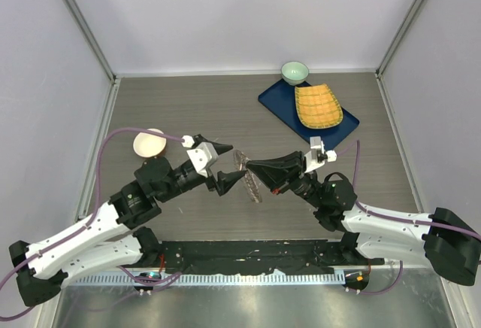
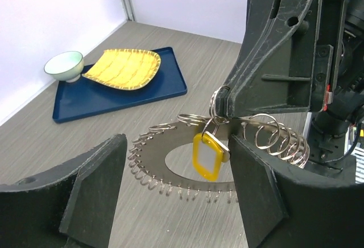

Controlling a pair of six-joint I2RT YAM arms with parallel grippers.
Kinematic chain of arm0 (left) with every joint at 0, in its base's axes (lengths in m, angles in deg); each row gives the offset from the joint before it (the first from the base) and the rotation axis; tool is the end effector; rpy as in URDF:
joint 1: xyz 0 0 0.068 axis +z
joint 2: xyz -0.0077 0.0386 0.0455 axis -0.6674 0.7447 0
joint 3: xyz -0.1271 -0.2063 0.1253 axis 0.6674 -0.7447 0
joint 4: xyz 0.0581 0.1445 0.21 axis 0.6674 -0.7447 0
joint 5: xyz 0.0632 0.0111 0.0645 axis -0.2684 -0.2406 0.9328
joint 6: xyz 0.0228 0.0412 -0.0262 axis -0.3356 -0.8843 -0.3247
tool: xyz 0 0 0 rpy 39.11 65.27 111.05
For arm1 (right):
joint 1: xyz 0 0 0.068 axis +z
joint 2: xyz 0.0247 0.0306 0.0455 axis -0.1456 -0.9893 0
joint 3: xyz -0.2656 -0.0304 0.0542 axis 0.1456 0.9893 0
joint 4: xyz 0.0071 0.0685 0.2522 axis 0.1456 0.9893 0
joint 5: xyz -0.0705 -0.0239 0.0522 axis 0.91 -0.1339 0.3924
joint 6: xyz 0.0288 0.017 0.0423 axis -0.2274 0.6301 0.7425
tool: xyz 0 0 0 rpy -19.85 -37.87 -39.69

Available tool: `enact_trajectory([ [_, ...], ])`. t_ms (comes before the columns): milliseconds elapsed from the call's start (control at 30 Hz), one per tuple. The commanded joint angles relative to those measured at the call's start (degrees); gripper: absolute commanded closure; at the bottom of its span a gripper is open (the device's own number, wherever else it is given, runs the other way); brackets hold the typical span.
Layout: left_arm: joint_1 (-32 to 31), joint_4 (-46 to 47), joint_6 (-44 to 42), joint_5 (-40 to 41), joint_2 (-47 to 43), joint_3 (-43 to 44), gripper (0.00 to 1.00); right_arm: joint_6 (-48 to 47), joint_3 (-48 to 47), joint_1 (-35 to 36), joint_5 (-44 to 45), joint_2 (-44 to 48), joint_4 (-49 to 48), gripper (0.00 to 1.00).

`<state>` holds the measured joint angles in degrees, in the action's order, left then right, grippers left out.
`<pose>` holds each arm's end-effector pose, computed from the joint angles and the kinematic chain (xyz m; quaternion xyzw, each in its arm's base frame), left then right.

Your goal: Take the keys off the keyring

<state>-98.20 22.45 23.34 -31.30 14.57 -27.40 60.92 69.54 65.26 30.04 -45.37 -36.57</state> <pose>0.0972 -0.1521 0.3591 0.3717 0.5899 -0.3548 0.6229 0.1044 0.1670 0.2942 -0.1523 0.4397 0.6284 0.6233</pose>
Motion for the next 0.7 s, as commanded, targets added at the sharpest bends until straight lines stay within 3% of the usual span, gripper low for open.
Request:
enact_trajectory([
  [0, -0.7, 5.7, 1.4, -0.1, 0.9, -0.2, 0.24, -0.4, -2.9, 0.2, 2.1, 1.8, -22.8, 0.99],
  [167, -1.1, 9.0, 1.2, -0.1, 0.6, -2.6, 0.2, -0.4, -3.3, 0.2, 2.3, 1.4, -22.8, 0.99],
  [300, -1.3, 9.1, 1.1, 0.0, 1.1, -2.4, 0.28, -0.6, -3.7, 0.2, 2.4, 1.3, -22.8, 0.99],
  [433, -1.7, 10.2, 1.8, 0.6, 1.6, -2.3, 0.49, -0.7, -3.7, 0.2, 2.4, 1.0, -22.8, 0.99],
  [467, -1.7, 10.4, 1.8, 0.1, 1.4, -2.4, 0.62, -0.9, -3.7, 0.2, 2.5, 0.7, -22.8, 0.99],
  [667, -1.8, 10.5, 4.0, -2.5, 1.6, -2.5, 1.0, -2.6, -3.6, 0.2, 3.8, 0.1, -22.9, 0.99],
])
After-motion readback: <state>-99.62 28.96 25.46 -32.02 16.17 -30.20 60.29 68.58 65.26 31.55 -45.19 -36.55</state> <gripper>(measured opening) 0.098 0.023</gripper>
